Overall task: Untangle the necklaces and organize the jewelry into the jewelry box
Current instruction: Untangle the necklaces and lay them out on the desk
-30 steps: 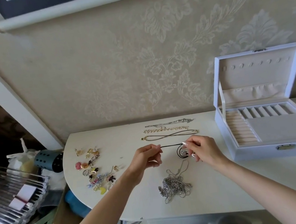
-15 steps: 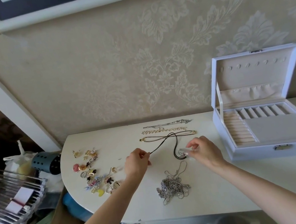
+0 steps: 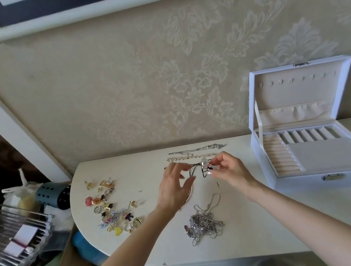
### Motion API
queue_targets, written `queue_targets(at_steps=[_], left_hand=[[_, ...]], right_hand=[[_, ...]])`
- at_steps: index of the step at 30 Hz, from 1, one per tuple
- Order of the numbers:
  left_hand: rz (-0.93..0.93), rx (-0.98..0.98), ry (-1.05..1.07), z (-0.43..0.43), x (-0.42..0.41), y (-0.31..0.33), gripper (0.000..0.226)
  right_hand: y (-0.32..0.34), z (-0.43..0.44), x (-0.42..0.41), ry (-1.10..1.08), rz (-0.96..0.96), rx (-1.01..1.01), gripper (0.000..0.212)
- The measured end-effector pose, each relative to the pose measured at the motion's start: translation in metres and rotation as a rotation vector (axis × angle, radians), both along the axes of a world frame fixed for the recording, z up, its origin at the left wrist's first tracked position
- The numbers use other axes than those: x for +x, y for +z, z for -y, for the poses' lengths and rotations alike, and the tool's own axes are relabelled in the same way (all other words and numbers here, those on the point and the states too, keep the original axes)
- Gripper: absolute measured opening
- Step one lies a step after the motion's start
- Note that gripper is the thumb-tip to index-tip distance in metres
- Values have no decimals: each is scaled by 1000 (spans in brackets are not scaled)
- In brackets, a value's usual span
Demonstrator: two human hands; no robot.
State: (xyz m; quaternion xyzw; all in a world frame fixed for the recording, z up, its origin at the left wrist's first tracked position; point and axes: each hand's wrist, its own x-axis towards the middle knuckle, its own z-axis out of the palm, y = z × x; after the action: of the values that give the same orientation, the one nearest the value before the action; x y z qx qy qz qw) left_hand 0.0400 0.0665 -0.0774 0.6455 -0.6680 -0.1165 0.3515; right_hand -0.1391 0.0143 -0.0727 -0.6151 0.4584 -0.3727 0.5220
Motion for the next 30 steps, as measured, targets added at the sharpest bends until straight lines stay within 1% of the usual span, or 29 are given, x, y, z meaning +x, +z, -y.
queue_targets(at_steps=[2, 4, 7, 9, 11, 13, 14, 16, 20, 21, 22, 23, 25, 26, 30], left_hand=[[-82, -50, -78, 1, -10, 12, 32], [-163, -11, -107, 4, -16, 19, 34], [-316, 40, -70, 8, -16, 22, 29], [-390, 73, -67, 8, -17, 24, 20], [-469, 87, -60, 8, -16, 24, 13], [-559, 72, -15, 9, -13, 25, 11], [-609, 67, 10, 10, -12, 25, 11], [-750, 77, 59, 11, -9, 26, 13], [-1113, 73, 136, 15, -1, 27, 19], [-1176, 60, 159, 16, 2, 26, 18], [-1195, 52, 204, 18, 5, 24, 16], [-1150, 52, 280, 19, 9, 23, 14], [-995, 59, 451, 22, 18, 15, 14], [-951, 56, 517, 24, 22, 9, 14], [-941, 76, 682, 27, 40, -9, 12]], right_hand=[[2, 0, 6, 20, 17, -16, 22], [6, -1, 9, 33, 45, -37, 24], [7, -2, 11, 57, 30, -62, 20], [8, -3, 14, 70, 20, -74, 21], [9, -4, 20, 64, 85, -43, 29], [10, -6, 27, 53, 230, 59, 38], [12, -7, 29, 55, 273, 104, 38], [15, -7, 30, 72, 240, 131, 32], [13, -5, 27, 131, 109, 94, 8], [12, -4, 26, 139, 110, 92, 9], [12, -4, 24, 147, 126, 96, 12], [13, -5, 21, 152, 155, 106, 15], [15, -4, 17, 142, 228, 141, 20], [17, -3, 15, 135, 268, 162, 22], [24, 6, 12, 100, 401, 202, 27]])
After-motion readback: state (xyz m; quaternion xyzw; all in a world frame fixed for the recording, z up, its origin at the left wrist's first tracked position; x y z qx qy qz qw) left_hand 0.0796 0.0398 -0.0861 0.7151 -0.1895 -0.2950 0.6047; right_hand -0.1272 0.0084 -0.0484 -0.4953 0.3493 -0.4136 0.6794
